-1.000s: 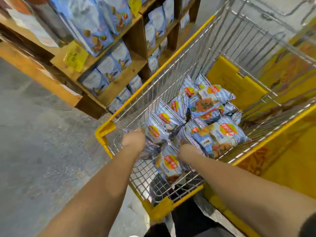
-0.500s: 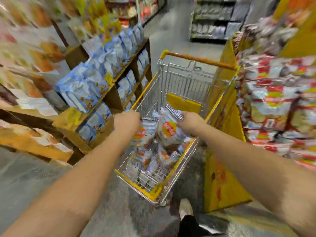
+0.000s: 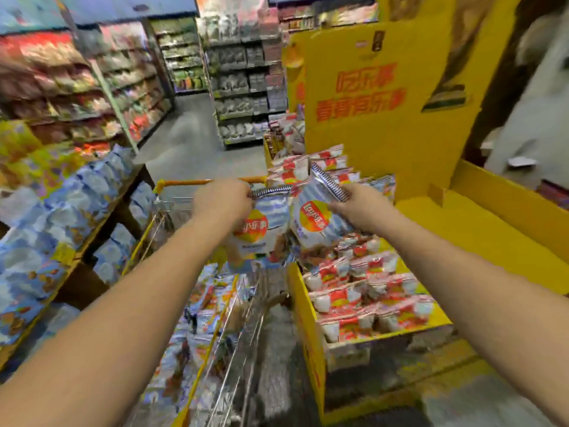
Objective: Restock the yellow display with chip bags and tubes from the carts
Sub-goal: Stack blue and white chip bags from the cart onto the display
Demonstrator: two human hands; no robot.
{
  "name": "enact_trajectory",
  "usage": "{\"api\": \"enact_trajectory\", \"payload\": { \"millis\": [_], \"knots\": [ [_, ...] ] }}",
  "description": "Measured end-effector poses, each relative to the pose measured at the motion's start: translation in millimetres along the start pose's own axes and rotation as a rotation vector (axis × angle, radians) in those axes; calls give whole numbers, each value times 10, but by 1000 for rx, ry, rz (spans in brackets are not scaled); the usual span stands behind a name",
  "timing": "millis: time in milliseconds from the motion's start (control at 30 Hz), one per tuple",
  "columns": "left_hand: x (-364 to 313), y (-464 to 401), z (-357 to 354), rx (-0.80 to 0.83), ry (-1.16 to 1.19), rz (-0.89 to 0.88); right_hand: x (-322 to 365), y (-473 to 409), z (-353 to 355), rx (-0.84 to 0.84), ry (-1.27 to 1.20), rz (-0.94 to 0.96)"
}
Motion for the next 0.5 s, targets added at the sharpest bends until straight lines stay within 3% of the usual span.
{"api": "enact_trajectory", "payload": {
  "millis": [267,500],
  "knots": [
    [-2395,-450,-485,87,85,-148,-2389,18,660,-48,160,-106],
    [-3626,-945,-895,165,96,-183,-3725,-332,1014,-39,289,-55]
  ]
}}
Point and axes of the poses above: each hand's wrist, its own y-axis away from the middle knuckle, its own z-axis out of the back of the hand, x = y × z, the point moved 10 cm from there along -y, towards the middle knuckle, and after that the axes turned 11 degrees about y, right-handed, at the moved point
